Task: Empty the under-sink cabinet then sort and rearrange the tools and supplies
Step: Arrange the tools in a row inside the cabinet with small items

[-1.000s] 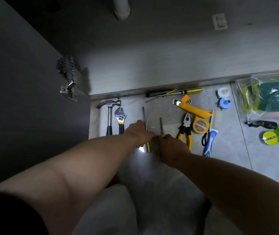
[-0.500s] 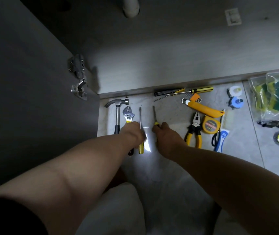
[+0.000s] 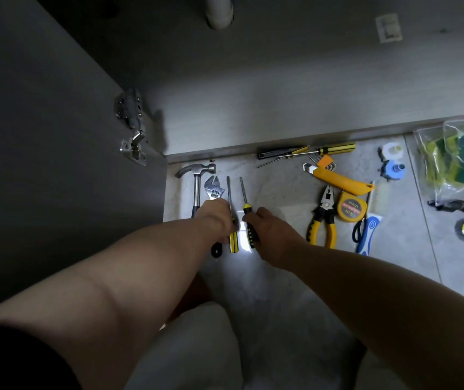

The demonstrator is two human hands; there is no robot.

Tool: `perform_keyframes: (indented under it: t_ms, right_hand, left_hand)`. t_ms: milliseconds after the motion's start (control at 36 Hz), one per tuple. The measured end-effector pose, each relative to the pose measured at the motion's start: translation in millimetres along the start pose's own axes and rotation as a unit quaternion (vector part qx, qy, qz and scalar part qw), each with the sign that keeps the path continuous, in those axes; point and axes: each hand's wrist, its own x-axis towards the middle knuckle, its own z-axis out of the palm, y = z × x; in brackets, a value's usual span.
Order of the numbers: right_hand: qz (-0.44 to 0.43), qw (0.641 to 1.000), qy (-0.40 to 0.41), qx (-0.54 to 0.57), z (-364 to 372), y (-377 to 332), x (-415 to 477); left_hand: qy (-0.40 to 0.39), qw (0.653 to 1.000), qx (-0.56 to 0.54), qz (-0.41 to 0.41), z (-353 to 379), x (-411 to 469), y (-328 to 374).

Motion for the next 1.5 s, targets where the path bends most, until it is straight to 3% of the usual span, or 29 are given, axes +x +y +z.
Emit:
perform_keyframes:
  t_ms: [222, 306, 444, 639, 833, 944, 1222, 1361, 1500]
  right_hand:
    - [-0.042, 0.999, 0.000, -0.004, -10.4, 3.2, -0.9]
    - [-0.059, 0.998, -0.006, -0.037, -22.3, 10.9, -4.5]
    - [0.027, 0.991, 0.012, -0.130, -51.0, 42.4, -13.1]
    - [0.056, 0.966, -0.050, -0.246, -71.1, 94.1, -51.7]
    - [0.060, 0.983, -0.043, -0.169, -54.6, 105.5, -65.8]
    - [0.108, 0.987, 0.026, -0.116, -35.1, 97.9, -56.3]
    - [0.141, 0.984, 0.097, -0.038, -16.5, 92.1, -53.8]
    - [0.158, 0.983, 0.093, -0.006, -25.4, 90.9, -52.9]
    - [0.098, 0.989, 0.114, -0.017, -59.4, 95.2, -52.6]
  left_hand:
    - [0.001, 0.998, 0.060, 0.022, -7.9, -1.0, 5.9]
    - [0.041, 0.991, 0.117, 0.054, -14.3, -3.9, 12.8]
    - [0.104, 0.971, 0.160, 0.143, -17.0, -7.1, 26.2]
    - [0.067, 0.949, 0.199, 0.236, 1.0, -12.7, 39.9]
    - [0.103, 0.925, 0.287, 0.227, 10.3, -20.9, 45.5]
    - [0.116, 0.927, 0.302, 0.190, 15.9, -25.6, 39.0]
    - [0.084, 0.963, 0.189, 0.173, 26.3, -26.7, 26.8]
    - [0.057, 0.965, 0.119, 0.228, 43.3, -22.8, 38.2]
    - [0.033, 0.954, 0.059, 0.293, 61.7, -21.3, 67.3]
